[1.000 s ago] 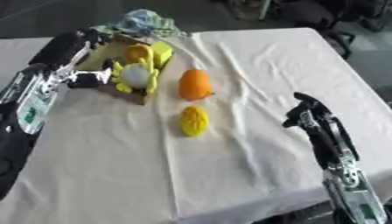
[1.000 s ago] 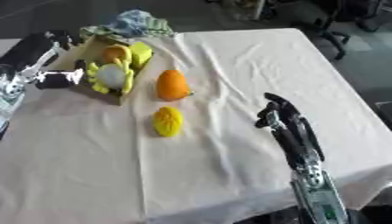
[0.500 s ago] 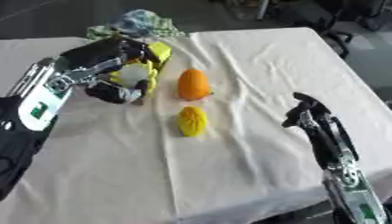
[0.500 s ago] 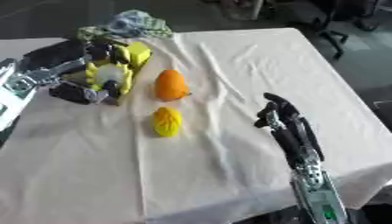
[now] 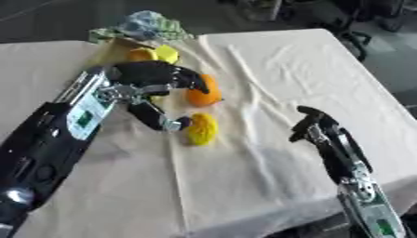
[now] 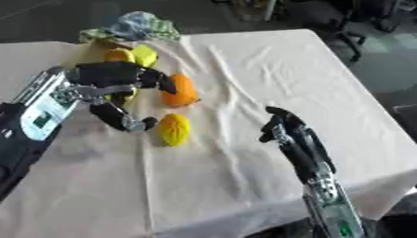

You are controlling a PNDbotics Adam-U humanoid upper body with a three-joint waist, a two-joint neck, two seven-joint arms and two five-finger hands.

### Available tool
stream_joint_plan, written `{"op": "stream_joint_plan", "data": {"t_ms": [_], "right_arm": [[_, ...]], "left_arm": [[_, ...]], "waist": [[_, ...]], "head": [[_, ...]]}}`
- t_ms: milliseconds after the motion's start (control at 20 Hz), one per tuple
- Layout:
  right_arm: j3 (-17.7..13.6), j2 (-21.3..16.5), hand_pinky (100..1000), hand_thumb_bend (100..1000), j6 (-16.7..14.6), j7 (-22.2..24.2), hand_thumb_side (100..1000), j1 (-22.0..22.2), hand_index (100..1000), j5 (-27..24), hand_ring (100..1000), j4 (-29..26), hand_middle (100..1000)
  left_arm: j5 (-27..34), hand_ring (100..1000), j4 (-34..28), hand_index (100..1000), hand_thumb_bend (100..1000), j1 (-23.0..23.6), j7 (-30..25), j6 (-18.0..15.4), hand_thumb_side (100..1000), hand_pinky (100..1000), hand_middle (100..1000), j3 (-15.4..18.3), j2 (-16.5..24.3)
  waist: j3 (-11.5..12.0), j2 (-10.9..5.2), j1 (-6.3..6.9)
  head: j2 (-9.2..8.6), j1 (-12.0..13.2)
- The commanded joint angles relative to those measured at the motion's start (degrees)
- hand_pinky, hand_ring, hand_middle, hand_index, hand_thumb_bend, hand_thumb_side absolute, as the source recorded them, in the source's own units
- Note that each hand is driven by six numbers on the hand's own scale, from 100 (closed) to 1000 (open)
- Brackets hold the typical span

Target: Pick up objects on the table and place them in the box.

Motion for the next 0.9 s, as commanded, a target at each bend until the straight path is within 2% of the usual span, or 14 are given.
{"op": "stream_joint_plan", "data": {"t_ms": [50, 200, 300, 550, 600, 650, 700, 750, 850, 900], "right_arm": [[0.22, -1.19, 558, 100, -0.13, 0.81, 629, -0.51, 814, -0.70, 497, -0.49, 498], [0.37, -1.15, 558, 100, -0.11, 1.13, 631, -0.51, 813, -0.81, 497, -0.46, 498], [0.39, -1.14, 558, 100, -0.11, 1.25, 632, -0.52, 813, -0.85, 497, -0.45, 498], [0.44, -1.04, 558, 100, 0.04, 1.33, 637, -0.58, 810, -0.85, 497, -0.32, 498], [0.45, -1.06, 558, 100, 0.09, 1.33, 639, -0.53, 808, -0.81, 497, -0.25, 498], [0.46, -1.09, 558, 100, 0.15, 1.33, 631, -0.49, 807, -0.77, 497, -0.18, 497], [0.47, -1.11, 558, 100, 0.20, 1.36, 643, -0.47, 805, -0.70, 497, -0.12, 497], [0.48, -1.10, 558, 100, 0.27, 1.42, 644, -0.44, 804, -0.59, 497, -0.05, 497], [0.47, -1.05, 558, 100, 0.31, 1.50, 644, -0.41, 805, -0.49, 497, -0.02, 497], [0.45, -1.01, 558, 100, 0.29, 1.50, 641, -0.43, 806, -0.49, 497, -0.04, 498]], "left_arm": [[-4.46, 794, 1.70, 927, 391, -0.70, -7.17, -7.17, 636, 820, 856, 0.21, -1.41], [-9.00, 795, 3.45, 929, 462, -0.31, -5.62, -7.22, 671, 819, 861, 0.74, -2.65], [-12.22, 798, 4.32, 931, 477, -0.07, -4.14, -7.34, 668, 820, 868, 0.76, -3.24], [-19.25, 756, 6.97, 907, 417, 0.75, 1.05, -6.53, 576, 784, 836, 1.70, -5.08], [-20.48, 724, 7.41, 888, 355, 0.91, 2.43, -6.22, 506, 757, 808, 1.87, -5.27], [-21.66, 719, 7.98, 886, 347, 1.09, 3.71, -5.91, 498, 754, 804, 2.02, -5.48], [-22.48, 670, 8.61, 851, 254, 1.32, 5.02, -5.79, 413, 724, 763, 2.21, -5.71], [-22.81, 629, 9.17, 822, 220, 1.55, 6.56, -5.83, 360, 698, 721, 2.48, -5.89], [-22.65, 549, 9.64, 762, 161, 1.76, 10.18, -5.74, 257, 639, 605, 3.03, -5.93], [-22.37, 490, 9.68, 710, 100, 1.78, 11.99, -5.57, 185, 591, 524, 3.26, -5.89]], "waist": [[-0.31, -0.65, -0.17], [-0.48, -0.52, -0.20], [-0.60, -0.45, -0.22], [-0.80, -0.14, -0.39], [-0.81, -0.08, -0.43], [-0.83, -0.03, -0.45], [-0.83, 0.02, -0.46], [-0.81, 0.07, -0.46], [-0.73, 0.16, -0.45], [-0.69, 0.18, -0.44]], "head": [[-0.19, 0.02], [-0.19, 0.01], [-0.19, 0.02], [-0.19, 0.12], [-0.19, 0.13], [-0.19, 0.13], [-0.19, 0.12], [-0.19, 0.07], [-0.19, -0.07], [-0.19, -0.10]]}}
